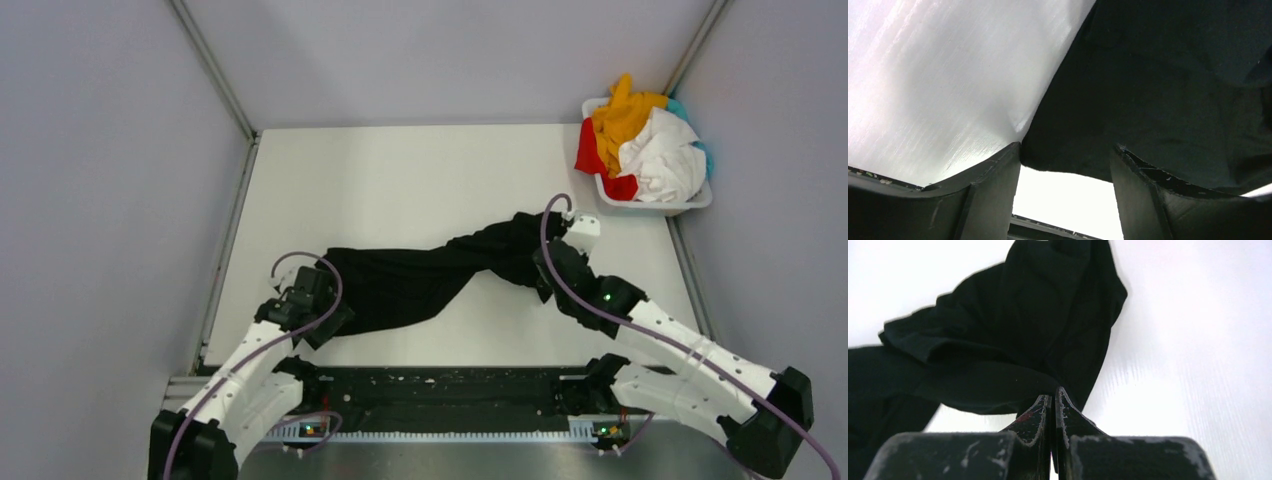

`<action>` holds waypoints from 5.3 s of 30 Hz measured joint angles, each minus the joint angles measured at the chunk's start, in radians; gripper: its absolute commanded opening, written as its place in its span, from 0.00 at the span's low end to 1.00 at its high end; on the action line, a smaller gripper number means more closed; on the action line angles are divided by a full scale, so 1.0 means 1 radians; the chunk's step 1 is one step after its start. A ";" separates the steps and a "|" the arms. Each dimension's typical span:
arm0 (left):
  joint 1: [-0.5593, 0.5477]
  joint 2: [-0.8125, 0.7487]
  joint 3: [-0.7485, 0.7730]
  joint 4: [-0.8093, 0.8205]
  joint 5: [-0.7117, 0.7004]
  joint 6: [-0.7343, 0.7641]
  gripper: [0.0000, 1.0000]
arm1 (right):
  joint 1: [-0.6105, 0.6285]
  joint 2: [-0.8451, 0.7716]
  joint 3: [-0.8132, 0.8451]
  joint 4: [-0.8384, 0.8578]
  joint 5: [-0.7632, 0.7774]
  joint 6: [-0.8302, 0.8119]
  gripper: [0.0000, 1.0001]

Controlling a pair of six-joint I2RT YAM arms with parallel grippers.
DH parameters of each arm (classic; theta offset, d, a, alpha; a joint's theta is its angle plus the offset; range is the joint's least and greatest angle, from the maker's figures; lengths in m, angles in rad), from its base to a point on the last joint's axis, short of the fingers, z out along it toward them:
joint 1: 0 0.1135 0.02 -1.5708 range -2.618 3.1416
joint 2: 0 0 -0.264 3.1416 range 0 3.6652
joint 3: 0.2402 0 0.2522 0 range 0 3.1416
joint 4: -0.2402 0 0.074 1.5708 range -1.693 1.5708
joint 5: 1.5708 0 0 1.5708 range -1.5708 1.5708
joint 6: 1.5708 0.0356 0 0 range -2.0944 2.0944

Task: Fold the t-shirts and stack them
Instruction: Flatten out the tshirt

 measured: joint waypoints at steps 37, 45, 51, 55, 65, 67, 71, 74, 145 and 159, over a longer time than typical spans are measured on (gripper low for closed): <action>-0.021 0.736 0.472 0.284 -0.022 0.223 0.00 | -0.220 -0.041 0.079 -0.077 0.121 -0.143 0.00; -0.021 0.616 0.512 0.227 -0.051 0.234 0.00 | -0.220 -0.085 0.102 -0.069 0.106 -0.188 0.00; -0.023 0.259 0.615 0.180 -0.077 0.269 0.00 | -0.220 -0.149 0.313 -0.007 0.019 -0.302 0.00; -0.024 0.016 0.723 0.150 -0.083 0.293 0.00 | -0.220 -0.212 0.500 0.043 -0.112 -0.359 0.00; -0.024 -0.172 1.120 0.094 0.018 0.370 0.00 | -0.222 -0.185 1.080 0.079 -0.584 -0.443 0.00; -0.024 -0.172 1.177 0.089 0.058 0.379 0.00 | -0.222 -0.160 1.154 0.077 -0.621 -0.450 0.00; -0.024 -0.171 1.235 0.082 0.102 0.386 0.00 | -0.222 -0.089 1.283 0.071 -0.648 -0.475 0.00; -0.024 -0.164 1.234 0.081 0.101 0.389 0.00 | -0.222 -0.033 1.324 0.074 -0.607 -0.510 0.00; 0.092 0.977 0.705 0.454 0.347 0.305 0.99 | -0.452 1.132 0.693 0.339 -0.389 -0.219 0.99; 0.224 0.335 0.261 0.246 -0.040 0.230 0.99 | -0.455 0.259 0.122 0.349 -0.422 -0.192 0.99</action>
